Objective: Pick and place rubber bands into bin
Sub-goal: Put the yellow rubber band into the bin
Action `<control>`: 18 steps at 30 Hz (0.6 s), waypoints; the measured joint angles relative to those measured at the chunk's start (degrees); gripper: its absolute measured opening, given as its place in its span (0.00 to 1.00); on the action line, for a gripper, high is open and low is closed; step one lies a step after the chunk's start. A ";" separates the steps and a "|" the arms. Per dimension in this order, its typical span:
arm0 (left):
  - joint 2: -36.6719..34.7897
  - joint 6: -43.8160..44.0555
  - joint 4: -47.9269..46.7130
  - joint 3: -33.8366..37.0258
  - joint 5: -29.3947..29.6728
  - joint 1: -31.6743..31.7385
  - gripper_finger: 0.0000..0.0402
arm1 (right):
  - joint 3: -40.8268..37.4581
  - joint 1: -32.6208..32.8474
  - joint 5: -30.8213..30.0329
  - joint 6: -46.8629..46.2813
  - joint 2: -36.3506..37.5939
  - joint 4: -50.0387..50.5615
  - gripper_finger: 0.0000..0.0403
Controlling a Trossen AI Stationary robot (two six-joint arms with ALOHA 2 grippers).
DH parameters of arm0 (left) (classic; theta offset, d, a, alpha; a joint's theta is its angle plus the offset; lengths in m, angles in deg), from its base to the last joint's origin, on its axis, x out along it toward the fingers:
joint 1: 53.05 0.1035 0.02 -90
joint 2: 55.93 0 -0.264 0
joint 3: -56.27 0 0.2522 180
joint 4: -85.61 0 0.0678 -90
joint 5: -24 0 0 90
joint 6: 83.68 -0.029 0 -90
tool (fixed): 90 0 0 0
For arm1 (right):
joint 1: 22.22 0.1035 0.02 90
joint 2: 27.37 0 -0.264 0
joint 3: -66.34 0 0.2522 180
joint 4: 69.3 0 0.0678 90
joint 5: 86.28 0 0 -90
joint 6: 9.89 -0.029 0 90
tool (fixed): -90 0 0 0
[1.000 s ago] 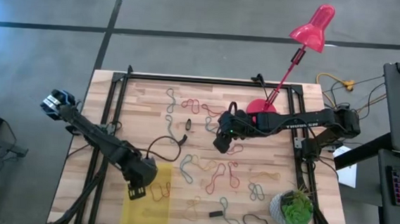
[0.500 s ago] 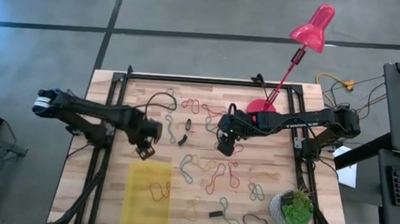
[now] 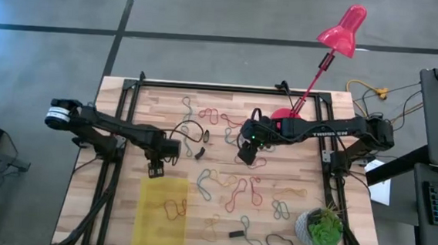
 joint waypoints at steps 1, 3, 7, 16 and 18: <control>-0.07 0.01 0.17 0.96 -0.02 0.00 0.43 | 0.00 -0.35 -0.02 -0.18 0.00 -0.14 0.43; -0.37 -0.01 0.44 2.71 -0.04 0.02 0.43 | 0.00 -0.93 -0.12 -0.30 0.00 -0.16 0.43; -1.23 0.04 3.03 5.97 -0.52 0.02 0.43 | -0.02 -1.63 -0.15 -0.30 0.00 -0.32 0.43; -1.29 4.37 7.59 8.99 -0.78 0.00 0.40 | -0.26 -1.69 -0.13 -0.97 0.00 -0.87 0.43; -1.01 4.50 8.31 9.49 -0.94 0.00 0.35 | -0.26 -1.69 -0.13 -0.97 0.00 -1.03 0.43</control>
